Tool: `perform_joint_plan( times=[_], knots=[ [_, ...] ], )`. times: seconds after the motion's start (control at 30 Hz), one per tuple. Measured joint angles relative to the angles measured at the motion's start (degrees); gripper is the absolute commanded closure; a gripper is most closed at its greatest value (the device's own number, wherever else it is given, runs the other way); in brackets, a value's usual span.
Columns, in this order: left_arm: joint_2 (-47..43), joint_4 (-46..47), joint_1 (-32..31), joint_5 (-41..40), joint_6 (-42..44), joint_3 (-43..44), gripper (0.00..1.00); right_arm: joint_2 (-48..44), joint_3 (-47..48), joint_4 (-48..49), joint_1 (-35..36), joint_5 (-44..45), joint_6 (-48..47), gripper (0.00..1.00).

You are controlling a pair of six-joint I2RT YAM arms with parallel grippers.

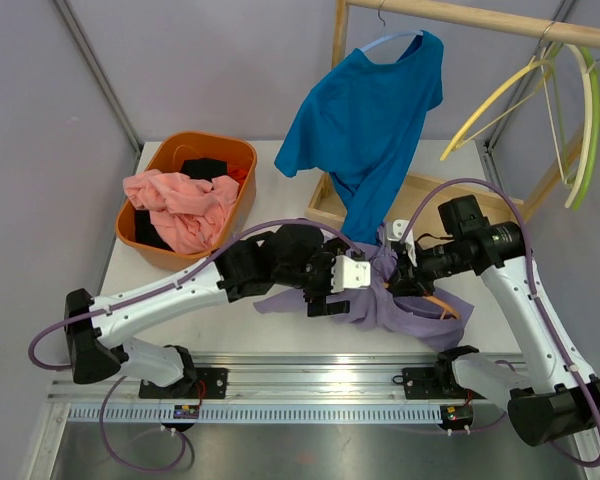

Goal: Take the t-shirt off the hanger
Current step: Remove the tshirt from the hanger

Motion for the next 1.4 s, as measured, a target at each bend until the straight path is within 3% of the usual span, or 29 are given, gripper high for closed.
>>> perform_joint_plan(
  times=[0.13,0.27,0.37,0.43,0.57,0.7,0.8,0.9,0.93,1.07,1.37,1.4],
  knots=[
    [2.14,0.44,0.22,0.35,0.76,0.07,0.23,0.44,0.2,0.15,0.94,-0.04,-0.22,1.0],
    [3.13,1.49,0.46,1.11,0.37,0.04,0.47,0.59,0.2,0.22,1.42,-0.09,-0.35,1.0],
    [3.21,3.21,0.74,2.56,-0.94,-0.15,0.56,0.59,0.2,0.33,1.75,-0.07,-0.68,1.0],
    [3.21,4.39,1.03,3.82,-2.14,-0.44,0.66,0.57,0.2,0.37,1.92,-0.07,-0.92,1.0],
    [3.21,6.38,2.27,7.69,-4.52,-2.01,0.67,0.52,0.2,0.42,2.16,-0.07,-1.16,1.0],
    [3.56,7.15,3.69,11.69,-7.37,-3.19,0.49,0.11,0.2,0.7,2.25,-0.09,-1.16,1.0],
    [4.24,7.5,4.46,14.1,-9.46,-3.91,0.49,-0.2,0.2,0.72,2.27,-0.2,-1.16,1.0],
    [4.59,8.26,5.33,16.37,-11.39,-4.68,0.67,-0.2,0.2,0.61,2.32,0.15,-1.16,1.0],
    [4.59,8.55,5.64,17.35,-12.26,-4.87,0.78,-0.2,0.2,0.63,2.32,0.22,-1.16,1.0],
    [4.87,9.42,6.99,20.37,-15.1,-4.9,1.0,-0.2,0.2,1.09,2.32,0.13,-1.09,1.0],
    [5.53,9.79,8.48,23.43,-18.05,-4.96,1.0,-0.11,0.11,2.64,2.56,0.57,2.16,0.87],
    [5.25,10.27,8.7,23.56,-18.45,-5.38,1.0,0.0,0.11,3.08,2.58,0.55,2.89,0.79]
  ],
)
